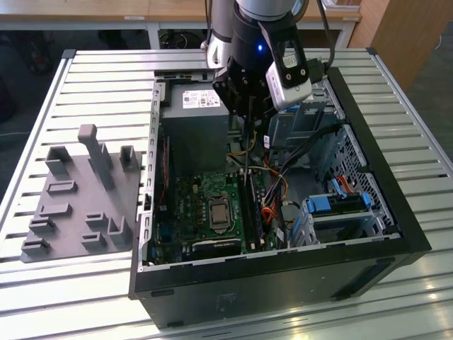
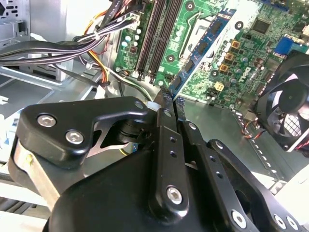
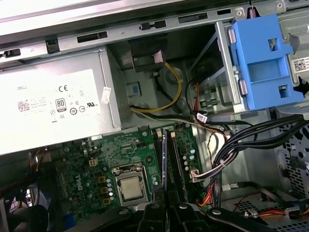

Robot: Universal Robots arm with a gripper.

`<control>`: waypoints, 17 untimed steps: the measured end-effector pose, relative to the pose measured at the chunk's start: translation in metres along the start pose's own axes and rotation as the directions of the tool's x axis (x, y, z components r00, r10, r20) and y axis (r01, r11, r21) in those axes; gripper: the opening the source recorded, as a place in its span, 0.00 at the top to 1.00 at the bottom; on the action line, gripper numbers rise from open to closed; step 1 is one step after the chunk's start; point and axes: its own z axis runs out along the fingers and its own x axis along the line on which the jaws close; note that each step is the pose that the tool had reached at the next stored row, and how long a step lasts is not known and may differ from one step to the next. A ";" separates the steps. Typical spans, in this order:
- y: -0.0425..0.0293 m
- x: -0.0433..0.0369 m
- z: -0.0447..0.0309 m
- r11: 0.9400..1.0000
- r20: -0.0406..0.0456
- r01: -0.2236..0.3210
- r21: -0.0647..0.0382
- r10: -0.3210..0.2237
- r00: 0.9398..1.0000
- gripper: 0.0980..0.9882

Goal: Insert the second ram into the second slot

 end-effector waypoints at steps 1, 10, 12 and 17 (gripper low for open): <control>-0.0002 0.0000 0.0008 1.000 0.000 0.004 0.000 -0.004 1.000 0.96; -0.0006 0.0000 0.0051 1.000 -0.001 0.020 0.000 -0.020 1.000 0.96; -0.0006 0.0000 0.0057 1.000 -0.001 0.020 0.000 -0.020 1.000 0.96; -0.0006 0.0000 0.0066 1.000 -0.001 0.021 0.000 -0.021 1.000 0.96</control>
